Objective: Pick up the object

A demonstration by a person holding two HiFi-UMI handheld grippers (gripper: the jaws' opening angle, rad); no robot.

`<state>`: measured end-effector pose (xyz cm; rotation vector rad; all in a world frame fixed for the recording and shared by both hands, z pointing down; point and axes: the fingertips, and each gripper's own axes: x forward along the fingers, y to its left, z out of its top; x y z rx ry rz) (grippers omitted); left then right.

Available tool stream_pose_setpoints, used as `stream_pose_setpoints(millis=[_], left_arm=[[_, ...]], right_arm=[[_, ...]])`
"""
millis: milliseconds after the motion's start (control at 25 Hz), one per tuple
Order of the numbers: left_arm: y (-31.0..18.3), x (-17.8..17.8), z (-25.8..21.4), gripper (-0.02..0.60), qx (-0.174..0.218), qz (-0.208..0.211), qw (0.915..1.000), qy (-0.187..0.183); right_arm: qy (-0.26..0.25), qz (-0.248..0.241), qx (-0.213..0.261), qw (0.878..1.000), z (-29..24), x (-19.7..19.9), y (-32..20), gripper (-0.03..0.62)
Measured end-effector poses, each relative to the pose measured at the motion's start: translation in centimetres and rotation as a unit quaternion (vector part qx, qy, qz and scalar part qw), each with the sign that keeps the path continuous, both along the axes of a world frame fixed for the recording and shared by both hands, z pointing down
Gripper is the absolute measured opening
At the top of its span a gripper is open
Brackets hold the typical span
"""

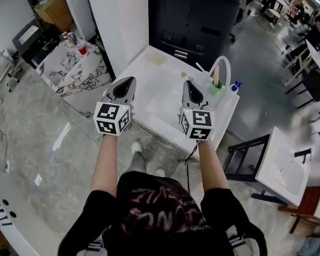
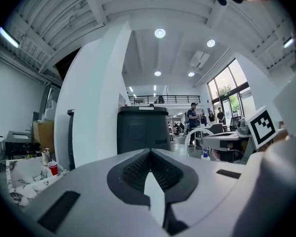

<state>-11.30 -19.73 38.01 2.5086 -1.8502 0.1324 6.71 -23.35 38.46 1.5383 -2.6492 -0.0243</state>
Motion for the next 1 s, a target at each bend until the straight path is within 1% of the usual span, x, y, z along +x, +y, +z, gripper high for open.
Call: stream_pose_setpoints(millis=[160, 600, 800, 1000], left_arm=[[-3.3, -0.6, 0.1, 0.015, 0.002, 0.01, 0.9999, -0.001], [-14.1, -3.9, 1.5, 0.015, -0.006, 0.041, 0.9991, 0.005], [-18.3, -5.4, 1.9, 0.015, -0.01, 0.049, 0.9987, 0.009], [-21.5, -5.5, 1.5, 0.015, -0.01, 0.064, 0.9979, 0.008]], right_arm=[[0.0, 0.008, 0.001, 1.0, 0.1, -0.7, -2.8, 0.014], [0.003, 0.045, 0.0, 0.999, 1.1, -3.7, -12.6, 0.014], [0.001, 0.059, 0.002, 0.998, 1.0, -4.9, -16.3, 0.014], [-0.002, 0.07, 0.003, 0.998, 0.5, -5.2, -19.3, 0.014]])
